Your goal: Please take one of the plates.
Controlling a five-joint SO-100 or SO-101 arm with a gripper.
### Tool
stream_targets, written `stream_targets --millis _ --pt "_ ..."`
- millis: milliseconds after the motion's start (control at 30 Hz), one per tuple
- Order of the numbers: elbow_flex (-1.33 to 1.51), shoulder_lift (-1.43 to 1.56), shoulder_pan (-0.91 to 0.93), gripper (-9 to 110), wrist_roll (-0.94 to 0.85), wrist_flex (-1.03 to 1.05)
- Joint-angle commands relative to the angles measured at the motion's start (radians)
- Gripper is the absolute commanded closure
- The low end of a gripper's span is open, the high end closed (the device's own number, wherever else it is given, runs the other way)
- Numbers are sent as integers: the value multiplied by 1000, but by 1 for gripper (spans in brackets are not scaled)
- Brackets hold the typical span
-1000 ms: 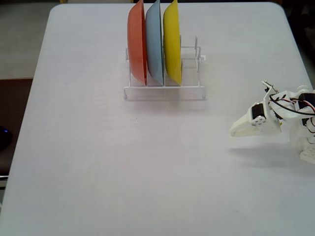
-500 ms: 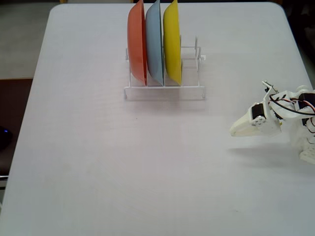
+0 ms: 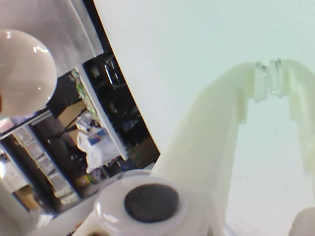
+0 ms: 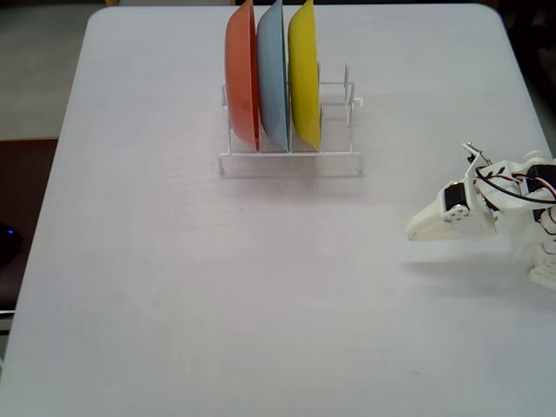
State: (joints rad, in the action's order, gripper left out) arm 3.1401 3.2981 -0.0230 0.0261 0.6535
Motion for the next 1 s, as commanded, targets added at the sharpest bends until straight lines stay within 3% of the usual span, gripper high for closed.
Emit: stream_targets --millis 0,967 --pt "-5 14 2 102 -2 -15" --pt "-5 14 2 102 -2 -15"
